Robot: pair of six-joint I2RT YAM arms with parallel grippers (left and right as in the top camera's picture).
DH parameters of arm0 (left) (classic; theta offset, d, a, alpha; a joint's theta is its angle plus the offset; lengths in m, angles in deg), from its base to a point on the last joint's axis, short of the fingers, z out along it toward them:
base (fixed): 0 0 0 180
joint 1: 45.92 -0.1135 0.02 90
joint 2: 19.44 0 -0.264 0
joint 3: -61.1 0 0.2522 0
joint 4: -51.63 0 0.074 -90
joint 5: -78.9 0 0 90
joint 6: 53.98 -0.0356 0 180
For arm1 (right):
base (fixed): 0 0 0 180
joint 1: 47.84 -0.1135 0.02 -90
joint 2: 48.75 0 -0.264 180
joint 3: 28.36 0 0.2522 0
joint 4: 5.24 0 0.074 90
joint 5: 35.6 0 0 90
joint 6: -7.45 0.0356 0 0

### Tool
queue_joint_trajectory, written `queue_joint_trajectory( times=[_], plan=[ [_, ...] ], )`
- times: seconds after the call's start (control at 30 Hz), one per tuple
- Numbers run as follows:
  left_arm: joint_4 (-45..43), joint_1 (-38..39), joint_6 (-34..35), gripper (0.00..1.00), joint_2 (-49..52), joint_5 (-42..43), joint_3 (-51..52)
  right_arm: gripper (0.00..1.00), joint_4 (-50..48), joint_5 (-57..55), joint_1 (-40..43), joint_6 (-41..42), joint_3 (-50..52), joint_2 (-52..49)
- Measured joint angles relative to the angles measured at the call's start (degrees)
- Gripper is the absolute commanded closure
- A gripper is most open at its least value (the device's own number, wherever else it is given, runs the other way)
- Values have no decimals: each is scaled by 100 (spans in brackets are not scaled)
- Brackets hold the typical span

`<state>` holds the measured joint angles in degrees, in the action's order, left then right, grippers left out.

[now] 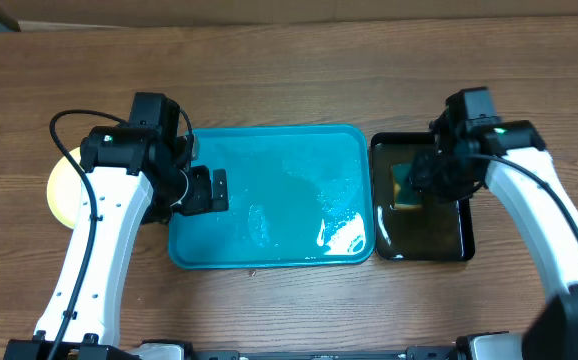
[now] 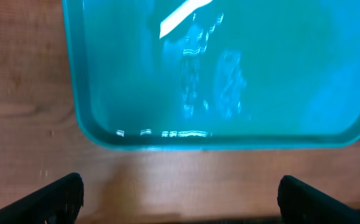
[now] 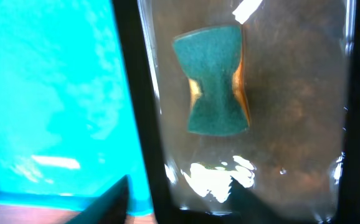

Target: Clean dirty plates on tray and stack at the side

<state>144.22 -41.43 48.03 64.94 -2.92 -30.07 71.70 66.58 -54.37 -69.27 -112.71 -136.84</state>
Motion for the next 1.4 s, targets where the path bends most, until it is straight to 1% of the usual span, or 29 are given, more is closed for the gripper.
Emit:
queue_joint_trajectory(
  times=[0.1,0.23,0.37,0.47,0.6,0.73,0.9,1.4],
  plan=[
    [133,0,-2,0,-24,0,2,0,219,-63,0,9,-39,468],
    [98,0,-2,0,-468,-2,57,0,306,-343,0,190,-24,931],
    [-302,0,-4,0,-1486,2,396,0,55,-575,-96,326,264,1659],
    [-890,0,-9,0,-2605,2,1025,0,-280,-835,-411,380,763,2594],
    [-1508,0,7,0,-3869,0,1735,0,-472,-1270,-815,662,1353,3646],
    [-1683,0,144,0,-4826,0,2083,0,-452,-1534,-925,859,1716,4323],
    [-1725,0,157,0,-5014,0,2109,0,-439,-1665,-927,953,1720,4441],
    [-1585,0,160,0,-5014,0,2124,0,-400,-1714,-927,1008,1718,4111]
  ],
)
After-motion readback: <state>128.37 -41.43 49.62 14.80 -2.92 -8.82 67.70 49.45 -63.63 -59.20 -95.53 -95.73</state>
